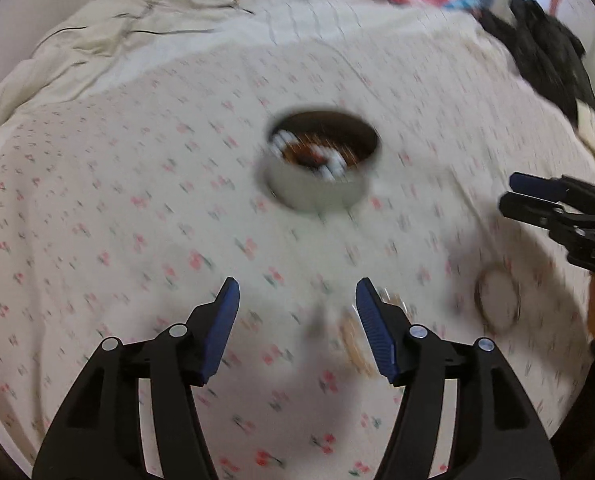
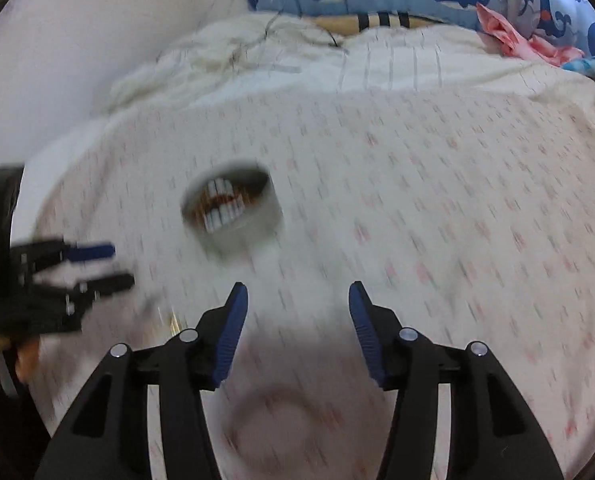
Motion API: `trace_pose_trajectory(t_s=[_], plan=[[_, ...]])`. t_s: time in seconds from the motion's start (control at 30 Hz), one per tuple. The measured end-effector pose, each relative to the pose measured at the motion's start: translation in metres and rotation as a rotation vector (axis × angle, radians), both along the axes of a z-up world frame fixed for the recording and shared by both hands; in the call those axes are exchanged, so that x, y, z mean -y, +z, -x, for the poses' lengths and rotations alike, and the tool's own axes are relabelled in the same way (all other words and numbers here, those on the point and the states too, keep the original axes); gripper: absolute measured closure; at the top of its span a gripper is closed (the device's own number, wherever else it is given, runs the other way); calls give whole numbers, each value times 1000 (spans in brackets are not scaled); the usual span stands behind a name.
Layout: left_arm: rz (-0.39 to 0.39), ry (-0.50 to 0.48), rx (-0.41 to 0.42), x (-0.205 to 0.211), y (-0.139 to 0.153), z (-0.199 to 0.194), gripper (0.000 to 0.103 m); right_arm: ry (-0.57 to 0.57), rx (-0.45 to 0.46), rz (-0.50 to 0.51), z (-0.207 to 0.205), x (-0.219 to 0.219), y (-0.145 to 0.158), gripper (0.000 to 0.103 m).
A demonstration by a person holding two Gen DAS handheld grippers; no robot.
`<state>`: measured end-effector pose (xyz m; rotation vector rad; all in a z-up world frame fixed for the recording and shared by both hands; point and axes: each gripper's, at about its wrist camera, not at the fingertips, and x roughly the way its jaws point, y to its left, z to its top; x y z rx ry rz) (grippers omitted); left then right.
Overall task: Organize jewelry
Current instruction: 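Move both grippers to the peach bead bracelet and the thin silver bangle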
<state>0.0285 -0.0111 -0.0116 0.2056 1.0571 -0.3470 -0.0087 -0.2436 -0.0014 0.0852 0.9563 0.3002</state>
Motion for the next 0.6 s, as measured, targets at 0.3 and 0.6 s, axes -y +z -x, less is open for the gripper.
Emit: trace_pose_trajectory(t_s=[0.3,0.6], plan=[[-119,-13,-14,24,-38,21,45,21,-21,112,28,-9,-18,51],[-166,-27,19,31,-41,27,43,57,-12,355,30,-33,-37,48]])
